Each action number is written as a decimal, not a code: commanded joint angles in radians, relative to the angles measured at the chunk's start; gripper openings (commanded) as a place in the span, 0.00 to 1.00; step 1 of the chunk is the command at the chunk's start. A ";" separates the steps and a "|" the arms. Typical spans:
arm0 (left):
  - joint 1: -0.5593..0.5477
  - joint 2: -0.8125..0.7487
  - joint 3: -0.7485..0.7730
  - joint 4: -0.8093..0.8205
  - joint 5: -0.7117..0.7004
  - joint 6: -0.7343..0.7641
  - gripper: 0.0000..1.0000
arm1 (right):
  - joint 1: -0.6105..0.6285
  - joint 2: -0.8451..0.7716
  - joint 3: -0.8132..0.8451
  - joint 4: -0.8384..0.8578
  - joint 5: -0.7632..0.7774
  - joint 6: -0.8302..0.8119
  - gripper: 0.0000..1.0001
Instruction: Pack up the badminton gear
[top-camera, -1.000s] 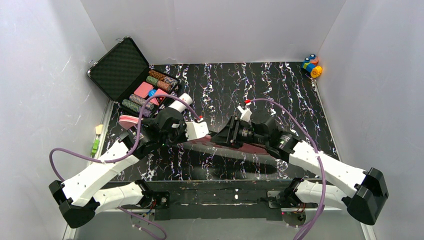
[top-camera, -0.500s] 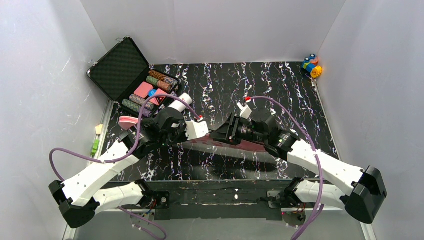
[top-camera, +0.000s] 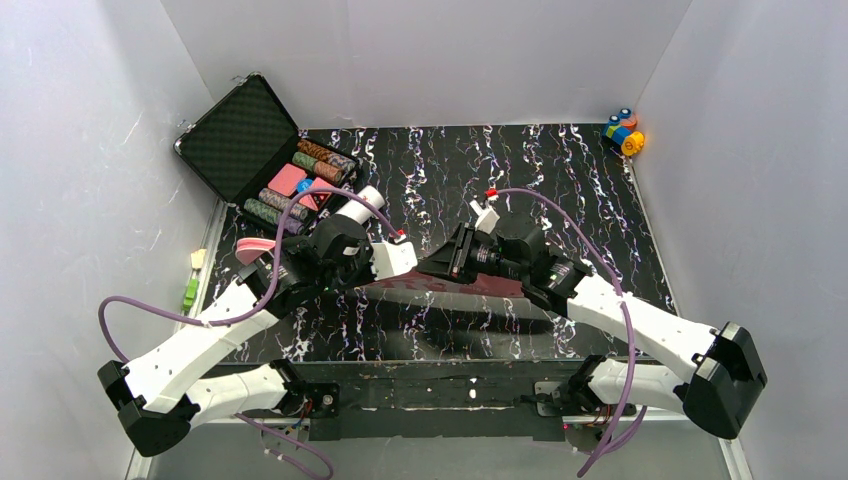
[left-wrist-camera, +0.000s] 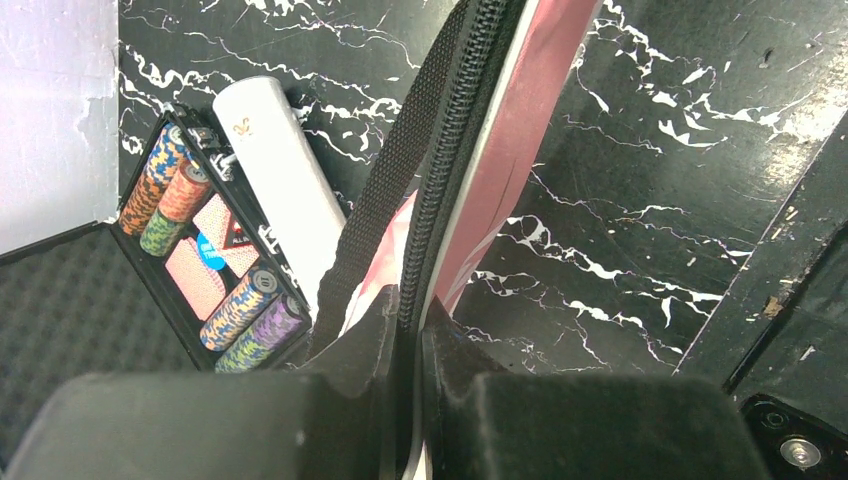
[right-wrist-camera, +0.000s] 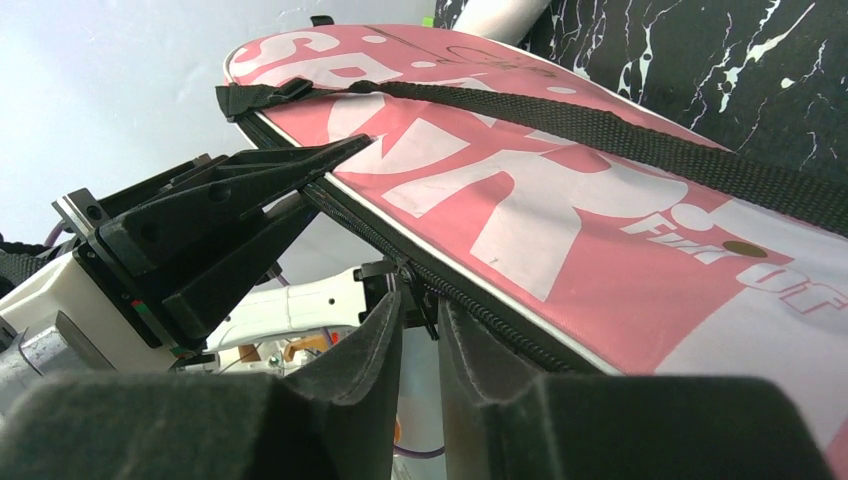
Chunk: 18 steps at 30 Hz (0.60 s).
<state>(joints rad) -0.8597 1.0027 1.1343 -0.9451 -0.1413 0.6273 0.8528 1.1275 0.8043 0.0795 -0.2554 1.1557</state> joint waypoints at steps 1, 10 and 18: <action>-0.006 -0.037 0.048 0.094 0.068 -0.019 0.00 | -0.006 -0.006 0.035 0.061 0.044 0.004 0.23; -0.006 -0.037 0.049 0.091 0.068 -0.020 0.00 | -0.007 -0.002 0.027 0.060 0.043 0.011 0.02; -0.006 -0.046 0.041 0.089 0.056 -0.010 0.00 | -0.036 -0.070 0.029 -0.067 0.041 -0.051 0.01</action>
<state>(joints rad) -0.8597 1.0027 1.1343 -0.9436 -0.1238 0.6277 0.8501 1.1133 0.8043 0.0742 -0.2424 1.1637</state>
